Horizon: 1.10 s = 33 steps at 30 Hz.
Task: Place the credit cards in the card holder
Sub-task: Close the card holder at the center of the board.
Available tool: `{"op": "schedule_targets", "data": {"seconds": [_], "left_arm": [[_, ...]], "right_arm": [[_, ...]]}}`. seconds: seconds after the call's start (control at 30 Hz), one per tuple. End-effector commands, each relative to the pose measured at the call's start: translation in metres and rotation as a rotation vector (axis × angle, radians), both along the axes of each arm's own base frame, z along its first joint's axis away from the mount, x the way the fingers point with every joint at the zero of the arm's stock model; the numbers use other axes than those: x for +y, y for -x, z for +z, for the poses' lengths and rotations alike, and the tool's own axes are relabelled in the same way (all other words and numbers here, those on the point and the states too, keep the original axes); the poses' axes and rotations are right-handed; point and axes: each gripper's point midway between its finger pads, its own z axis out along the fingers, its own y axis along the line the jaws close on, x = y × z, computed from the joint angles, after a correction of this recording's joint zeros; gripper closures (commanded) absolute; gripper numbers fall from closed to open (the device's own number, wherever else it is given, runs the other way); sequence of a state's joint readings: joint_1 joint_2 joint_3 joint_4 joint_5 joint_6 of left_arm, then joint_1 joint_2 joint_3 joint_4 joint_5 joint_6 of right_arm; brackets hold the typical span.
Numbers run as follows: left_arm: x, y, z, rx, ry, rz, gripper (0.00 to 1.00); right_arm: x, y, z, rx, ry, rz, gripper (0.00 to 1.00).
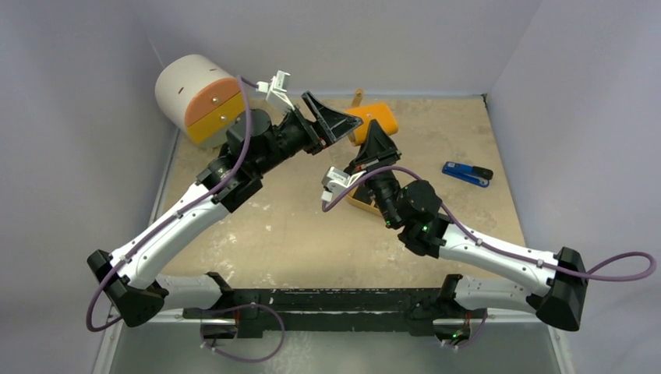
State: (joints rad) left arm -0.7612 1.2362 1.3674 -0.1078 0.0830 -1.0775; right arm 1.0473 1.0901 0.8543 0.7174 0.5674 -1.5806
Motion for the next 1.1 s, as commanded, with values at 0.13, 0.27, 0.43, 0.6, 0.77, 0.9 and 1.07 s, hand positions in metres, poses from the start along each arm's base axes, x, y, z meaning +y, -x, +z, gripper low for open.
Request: {"op": "schedule_targets", "data": {"seconds": [0.13, 0.27, 0.43, 0.6, 0.77, 0.9, 1.07], "left_arm": [[-0.012, 0.001, 0.015, -0.044, 0.033, -0.052, 0.31], [-0.015, -0.003, 0.01, -0.032, 0.033, -0.05, 0.47], [-0.017, -0.005, 0.008, -0.024, 0.037, -0.048, 0.68], [-0.012, -0.006, 0.007, -0.029, 0.036, -0.021, 1.0], [0.024, -0.019, -0.003, -0.024, -0.021, 0.168, 1.0], [0.064, -0.026, 0.001, -0.04, -0.063, 0.343, 1.0], [0.107, -0.021, 0.006, -0.089, -0.174, 0.472, 1.0]], "right_arm": [[-0.011, 0.013, 0.056, -0.124, -0.118, 0.015, 1.0], [-0.011, 0.015, 0.054, -0.116, -0.112, 0.015, 1.0], [-0.006, 0.02, 0.054, -0.098, -0.113, 0.031, 1.0], [-0.001, 0.022, 0.047, -0.048, -0.126, 0.04, 0.89], [0.012, 0.025, 0.02, 0.128, -0.121, 0.055, 0.09], [0.026, 0.037, -0.004, 0.327, -0.143, 0.129, 0.01], [0.04, 0.062, -0.03, 0.666, -0.286, 0.27, 0.01]]}}
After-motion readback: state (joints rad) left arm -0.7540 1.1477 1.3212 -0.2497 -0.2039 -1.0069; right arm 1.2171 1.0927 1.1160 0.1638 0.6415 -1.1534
